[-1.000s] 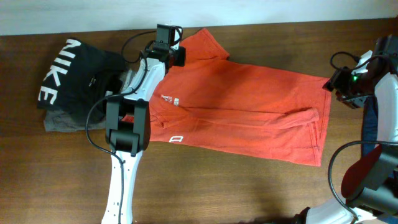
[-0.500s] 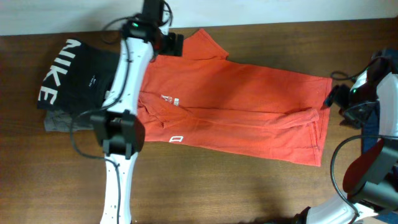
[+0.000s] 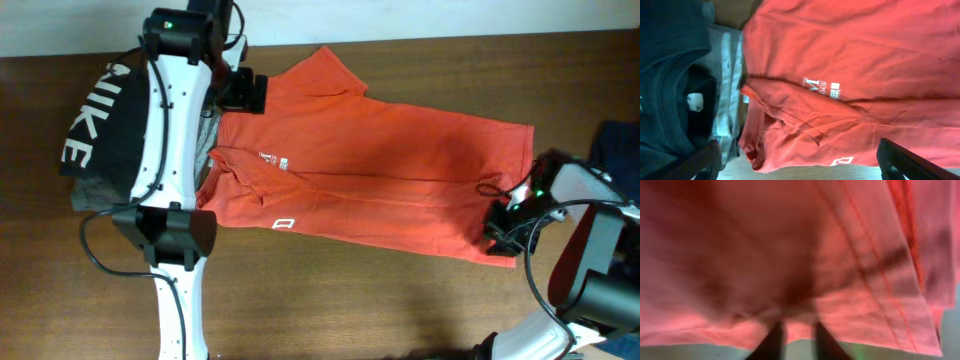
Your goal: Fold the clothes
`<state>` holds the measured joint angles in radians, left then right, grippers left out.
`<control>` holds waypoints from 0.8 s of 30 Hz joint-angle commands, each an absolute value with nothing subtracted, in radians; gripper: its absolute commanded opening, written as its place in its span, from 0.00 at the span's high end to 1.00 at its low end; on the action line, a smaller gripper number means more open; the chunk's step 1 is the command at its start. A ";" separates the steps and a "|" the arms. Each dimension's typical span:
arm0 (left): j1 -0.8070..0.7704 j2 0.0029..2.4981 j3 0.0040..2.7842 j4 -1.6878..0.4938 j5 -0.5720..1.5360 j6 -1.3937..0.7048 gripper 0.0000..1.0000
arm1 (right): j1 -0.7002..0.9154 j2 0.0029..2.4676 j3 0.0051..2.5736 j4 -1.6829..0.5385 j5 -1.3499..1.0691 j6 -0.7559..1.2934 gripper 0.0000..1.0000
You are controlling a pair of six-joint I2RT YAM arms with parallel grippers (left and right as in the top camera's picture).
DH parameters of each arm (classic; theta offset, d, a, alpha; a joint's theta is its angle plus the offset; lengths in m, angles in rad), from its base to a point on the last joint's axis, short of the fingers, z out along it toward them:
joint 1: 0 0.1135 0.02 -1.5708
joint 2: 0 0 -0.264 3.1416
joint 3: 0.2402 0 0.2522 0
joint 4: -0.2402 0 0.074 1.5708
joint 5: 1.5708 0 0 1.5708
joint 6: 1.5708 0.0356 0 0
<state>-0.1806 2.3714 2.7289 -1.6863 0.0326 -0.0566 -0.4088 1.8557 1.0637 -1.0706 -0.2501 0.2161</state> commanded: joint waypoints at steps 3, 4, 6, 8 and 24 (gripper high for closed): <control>-0.143 2.298 2.732 -1.688 0.029 -0.059 0.01 | -0.435 1.858 1.048 -1.146 0.092 0.387 0.96; -0.138 2.292 2.732 -1.688 0.029 -0.059 0.01 | -0.444 1.858 1.048 -1.151 0.102 0.397 0.96; -0.130 2.283 2.732 -1.688 0.029 -0.059 0.01 | -0.468 1.858 1.048 -1.164 0.169 0.438 0.96; -0.128 2.280 2.732 -1.688 0.031 -0.059 0.01 | -0.495 1.858 1.048 -1.167 0.197 0.470 0.96; -0.054 2.006 2.721 -1.688 0.089 -0.057 0.01 | -0.517 1.839 1.050 -0.995 -0.303 0.176 0.43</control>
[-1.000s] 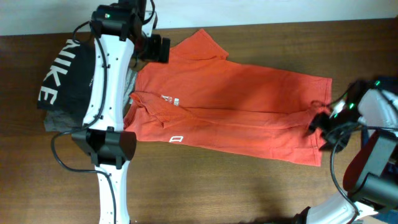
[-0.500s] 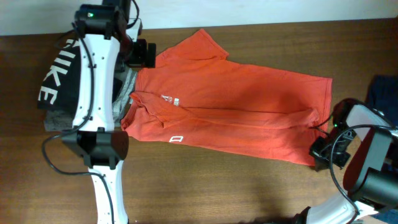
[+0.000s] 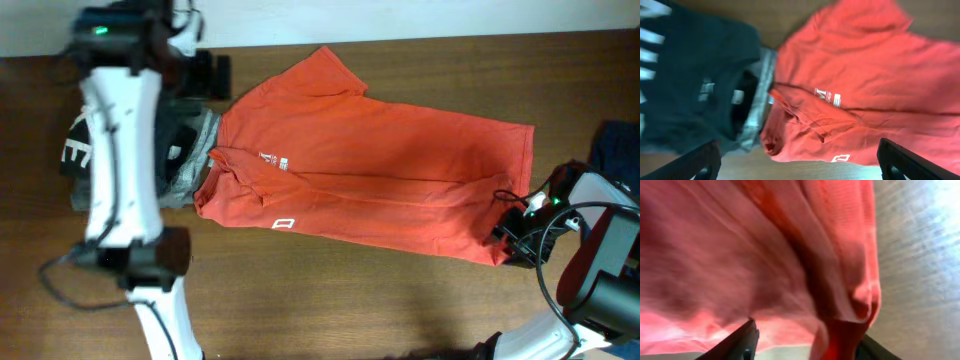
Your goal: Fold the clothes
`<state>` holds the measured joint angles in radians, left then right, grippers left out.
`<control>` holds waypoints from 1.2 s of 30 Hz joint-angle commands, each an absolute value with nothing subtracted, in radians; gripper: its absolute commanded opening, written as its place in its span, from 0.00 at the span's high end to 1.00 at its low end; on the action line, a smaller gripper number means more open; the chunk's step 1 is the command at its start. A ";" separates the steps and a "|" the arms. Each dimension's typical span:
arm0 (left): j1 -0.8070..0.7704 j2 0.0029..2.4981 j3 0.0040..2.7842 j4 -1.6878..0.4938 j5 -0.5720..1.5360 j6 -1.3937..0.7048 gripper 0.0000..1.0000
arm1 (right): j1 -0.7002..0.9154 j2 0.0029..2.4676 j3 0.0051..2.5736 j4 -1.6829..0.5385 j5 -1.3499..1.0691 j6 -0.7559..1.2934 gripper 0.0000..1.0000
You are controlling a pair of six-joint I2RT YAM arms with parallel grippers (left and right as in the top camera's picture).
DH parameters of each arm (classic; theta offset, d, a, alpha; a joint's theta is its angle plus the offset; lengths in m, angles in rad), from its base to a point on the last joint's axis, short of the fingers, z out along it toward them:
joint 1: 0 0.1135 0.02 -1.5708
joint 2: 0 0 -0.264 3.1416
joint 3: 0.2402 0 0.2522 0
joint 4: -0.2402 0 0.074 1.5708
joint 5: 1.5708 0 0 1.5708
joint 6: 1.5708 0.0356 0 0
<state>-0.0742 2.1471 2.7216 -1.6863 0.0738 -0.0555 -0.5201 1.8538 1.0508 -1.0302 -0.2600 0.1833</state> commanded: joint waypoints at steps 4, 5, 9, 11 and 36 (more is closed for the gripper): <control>-0.057 1.949 2.653 -1.688 0.090 -0.077 0.01 | -0.517 1.839 1.021 -0.960 -0.259 0.233 0.75; -0.057 1.938 2.621 -1.688 0.091 -0.086 0.01 | -0.517 1.839 1.005 -0.945 -0.250 0.245 0.82; -0.057 1.906 2.456 -1.688 0.093 -0.093 0.01 | -0.520 1.839 0.916 -0.893 -0.203 0.326 0.96; -0.057 1.895 2.333 -1.688 0.094 -0.115 0.01 | -0.529 1.839 0.889 -0.877 -0.108 0.382 0.96; -0.163 1.891 1.214 -1.077 0.094 -0.214 0.06 | -0.739 1.833 0.902 -0.912 -0.049 0.382 0.94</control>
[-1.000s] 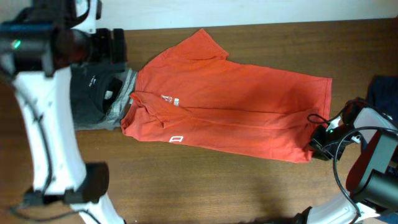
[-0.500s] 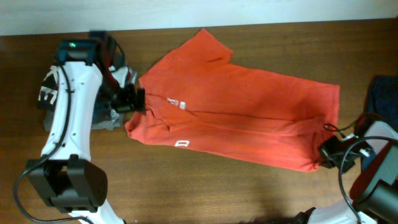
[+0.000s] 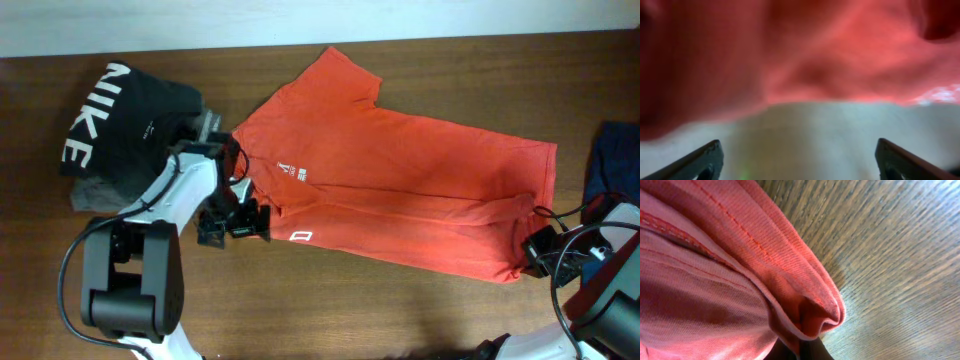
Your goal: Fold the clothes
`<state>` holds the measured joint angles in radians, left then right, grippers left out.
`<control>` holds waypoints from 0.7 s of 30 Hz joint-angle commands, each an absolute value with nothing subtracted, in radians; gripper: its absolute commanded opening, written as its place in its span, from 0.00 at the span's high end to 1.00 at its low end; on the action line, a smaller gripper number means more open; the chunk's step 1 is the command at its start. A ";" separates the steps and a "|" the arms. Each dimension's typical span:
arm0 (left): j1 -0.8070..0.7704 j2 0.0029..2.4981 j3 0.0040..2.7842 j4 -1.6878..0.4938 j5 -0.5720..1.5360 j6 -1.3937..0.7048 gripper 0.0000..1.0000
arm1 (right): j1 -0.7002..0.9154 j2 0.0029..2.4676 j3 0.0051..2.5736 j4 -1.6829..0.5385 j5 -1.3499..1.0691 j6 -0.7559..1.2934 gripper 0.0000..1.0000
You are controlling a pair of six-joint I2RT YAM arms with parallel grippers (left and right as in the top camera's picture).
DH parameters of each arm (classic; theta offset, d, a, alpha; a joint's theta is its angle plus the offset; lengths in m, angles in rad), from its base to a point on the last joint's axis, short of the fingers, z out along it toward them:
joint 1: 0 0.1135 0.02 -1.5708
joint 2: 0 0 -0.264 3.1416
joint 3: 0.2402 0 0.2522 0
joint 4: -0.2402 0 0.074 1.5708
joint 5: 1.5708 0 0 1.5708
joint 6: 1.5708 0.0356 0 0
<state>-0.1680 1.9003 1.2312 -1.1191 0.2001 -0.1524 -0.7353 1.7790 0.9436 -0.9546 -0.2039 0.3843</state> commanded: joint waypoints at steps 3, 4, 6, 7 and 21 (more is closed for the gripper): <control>-0.163 1.891 1.212 -0.985 0.006 -0.221 0.07 | -0.739 1.833 0.902 -0.909 -0.059 0.377 0.94; -0.163 1.891 1.212 -0.961 -0.010 -0.224 0.09 | -0.739 1.833 0.902 -0.908 -0.064 0.373 0.94; -0.163 1.892 1.211 -0.921 -0.020 -0.224 0.11 | -0.739 1.833 0.902 -0.908 -0.072 0.371 0.94; -0.163 1.892 1.210 -0.905 -0.020 -0.224 0.11 | -0.739 1.833 0.902 -0.908 -0.071 0.371 0.94; -0.133 1.884 1.121 -1.174 -0.023 -0.435 1.00 | -0.740 1.833 0.910 -0.904 -0.071 0.371 0.94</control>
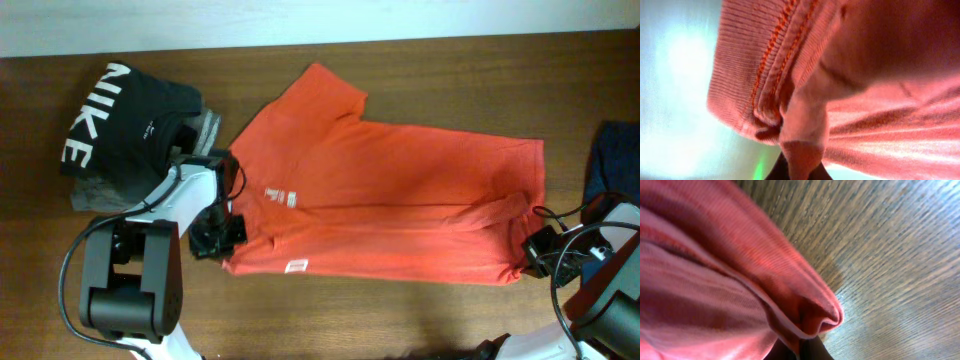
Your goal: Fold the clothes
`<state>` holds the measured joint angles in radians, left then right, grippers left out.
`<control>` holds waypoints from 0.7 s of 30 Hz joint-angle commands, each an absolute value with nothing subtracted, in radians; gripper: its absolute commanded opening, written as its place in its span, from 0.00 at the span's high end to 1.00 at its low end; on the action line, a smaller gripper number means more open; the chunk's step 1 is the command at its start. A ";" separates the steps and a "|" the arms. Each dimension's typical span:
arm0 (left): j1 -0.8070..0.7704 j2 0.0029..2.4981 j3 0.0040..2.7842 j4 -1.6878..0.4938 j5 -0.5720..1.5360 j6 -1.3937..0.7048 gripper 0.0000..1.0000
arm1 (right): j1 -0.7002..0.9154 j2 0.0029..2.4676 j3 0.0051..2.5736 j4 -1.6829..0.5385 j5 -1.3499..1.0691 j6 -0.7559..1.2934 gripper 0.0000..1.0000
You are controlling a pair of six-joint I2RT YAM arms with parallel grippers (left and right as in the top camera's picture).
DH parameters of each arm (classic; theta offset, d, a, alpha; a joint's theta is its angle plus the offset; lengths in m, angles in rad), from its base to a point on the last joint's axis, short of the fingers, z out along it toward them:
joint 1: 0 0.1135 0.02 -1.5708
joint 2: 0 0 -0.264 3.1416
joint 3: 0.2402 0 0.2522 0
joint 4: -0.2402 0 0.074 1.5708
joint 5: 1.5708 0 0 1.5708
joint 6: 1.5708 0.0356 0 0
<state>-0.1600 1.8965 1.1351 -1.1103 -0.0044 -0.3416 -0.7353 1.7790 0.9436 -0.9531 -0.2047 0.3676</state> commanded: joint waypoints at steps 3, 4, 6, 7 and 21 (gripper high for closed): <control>-0.084 1.861 1.121 -1.250 -0.023 -0.435 1.00 | -0.740 1.833 0.911 -0.911 -0.072 0.358 0.92; -0.066 1.853 1.121 -1.250 -0.023 -0.436 1.00 | -0.740 1.833 0.911 -0.911 -0.072 0.355 0.91; -0.050 1.845 1.121 -1.237 -0.023 -0.436 0.95 | -0.740 1.833 0.911 -0.907 -0.075 0.352 0.86; -0.046 1.843 1.121 -1.229 -0.023 -0.435 0.85 | -0.740 1.833 0.911 -0.904 -0.078 0.352 0.83; -0.043 1.773 1.210 -1.277 0.030 -0.387 0.47 | -0.728 1.797 1.354 -1.217 -0.048 0.311 0.58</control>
<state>-0.0452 1.8336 1.1408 -1.2709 -0.0036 -0.4084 -0.7380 1.8130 1.2724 -1.1736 -0.0669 0.3523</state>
